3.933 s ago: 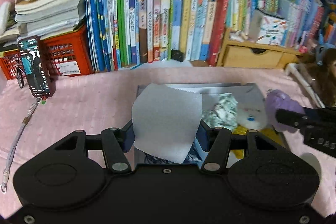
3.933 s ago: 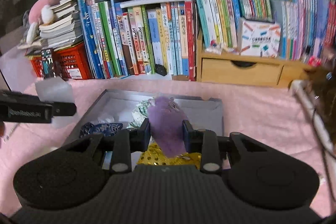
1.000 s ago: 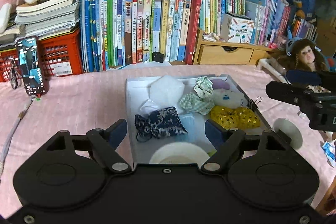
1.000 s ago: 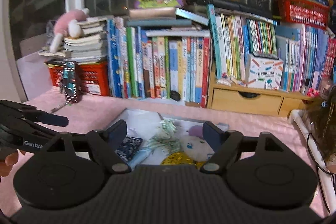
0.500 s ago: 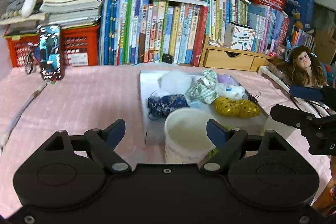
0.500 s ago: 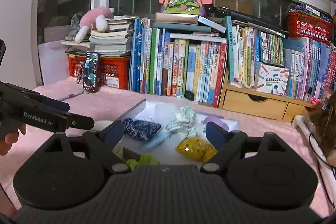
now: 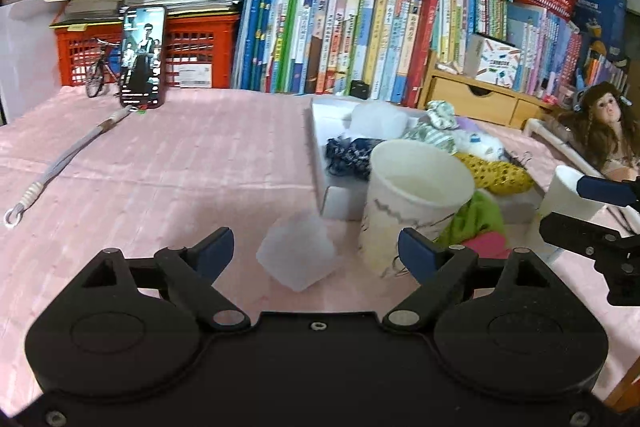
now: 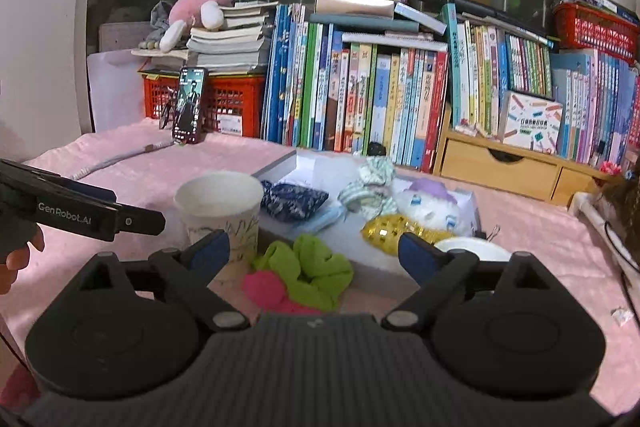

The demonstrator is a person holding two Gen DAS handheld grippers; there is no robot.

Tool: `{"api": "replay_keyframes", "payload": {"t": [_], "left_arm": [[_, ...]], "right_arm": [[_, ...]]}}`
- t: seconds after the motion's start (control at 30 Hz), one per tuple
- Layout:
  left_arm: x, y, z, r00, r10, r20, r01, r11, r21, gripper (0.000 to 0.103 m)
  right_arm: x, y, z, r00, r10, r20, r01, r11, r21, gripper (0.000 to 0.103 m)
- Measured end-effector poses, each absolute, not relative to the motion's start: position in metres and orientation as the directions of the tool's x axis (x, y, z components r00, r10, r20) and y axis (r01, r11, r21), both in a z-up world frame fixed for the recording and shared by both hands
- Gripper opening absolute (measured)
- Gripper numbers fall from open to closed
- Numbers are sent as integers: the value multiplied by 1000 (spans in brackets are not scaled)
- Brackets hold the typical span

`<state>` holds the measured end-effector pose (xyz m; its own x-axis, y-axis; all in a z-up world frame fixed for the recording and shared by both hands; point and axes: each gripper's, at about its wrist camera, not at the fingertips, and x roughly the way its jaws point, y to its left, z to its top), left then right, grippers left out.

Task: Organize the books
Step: 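Move the left tool to the white foam piece while the right approaches the green-pink cloth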

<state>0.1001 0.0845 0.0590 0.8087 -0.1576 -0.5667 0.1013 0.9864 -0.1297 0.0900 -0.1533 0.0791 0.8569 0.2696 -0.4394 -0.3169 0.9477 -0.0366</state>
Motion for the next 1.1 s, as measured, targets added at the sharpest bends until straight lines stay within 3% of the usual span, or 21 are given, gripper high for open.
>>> {"api": "replay_keyframes", "payload": {"t": [1.1], "left_arm": [[110,81,23,794,-69,-604,22,996,-84,90]], "right_arm": [[96,-135,48,852,221,-475,-273,961,-43,99]]}}
